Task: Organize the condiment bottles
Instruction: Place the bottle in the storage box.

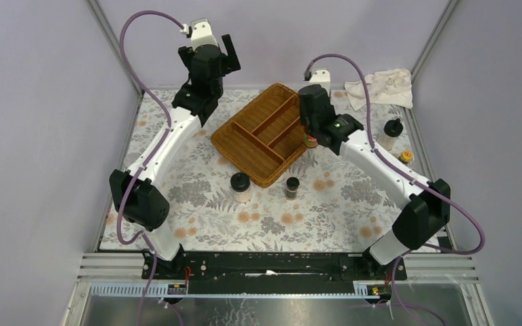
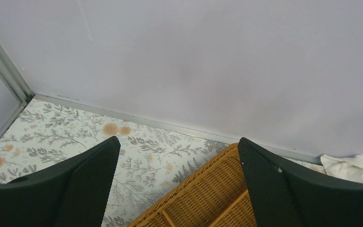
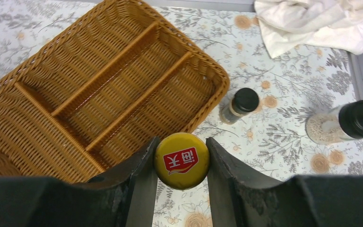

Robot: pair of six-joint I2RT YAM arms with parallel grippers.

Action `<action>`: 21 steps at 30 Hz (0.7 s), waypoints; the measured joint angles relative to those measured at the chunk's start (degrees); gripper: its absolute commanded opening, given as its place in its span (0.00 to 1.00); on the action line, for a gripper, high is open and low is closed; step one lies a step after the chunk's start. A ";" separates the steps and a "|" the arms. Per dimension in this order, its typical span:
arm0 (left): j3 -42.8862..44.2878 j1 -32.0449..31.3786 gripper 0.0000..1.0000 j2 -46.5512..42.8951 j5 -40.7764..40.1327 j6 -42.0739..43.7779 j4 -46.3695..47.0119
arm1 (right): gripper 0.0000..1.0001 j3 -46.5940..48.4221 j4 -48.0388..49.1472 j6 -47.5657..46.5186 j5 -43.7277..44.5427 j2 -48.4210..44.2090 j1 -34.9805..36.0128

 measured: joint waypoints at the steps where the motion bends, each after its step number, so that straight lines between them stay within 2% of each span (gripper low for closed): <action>1: 0.00 0.31 0.99 -0.11 -0.02 0.02 -0.15 | 0.00 0.55 -0.24 -0.22 -0.02 0.61 0.76; 21: 0.68 1.07 0.99 -2.86 -0.94 1.79 -0.44 | 0.00 10.03 -1.40 -2.08 -0.28 9.99 14.36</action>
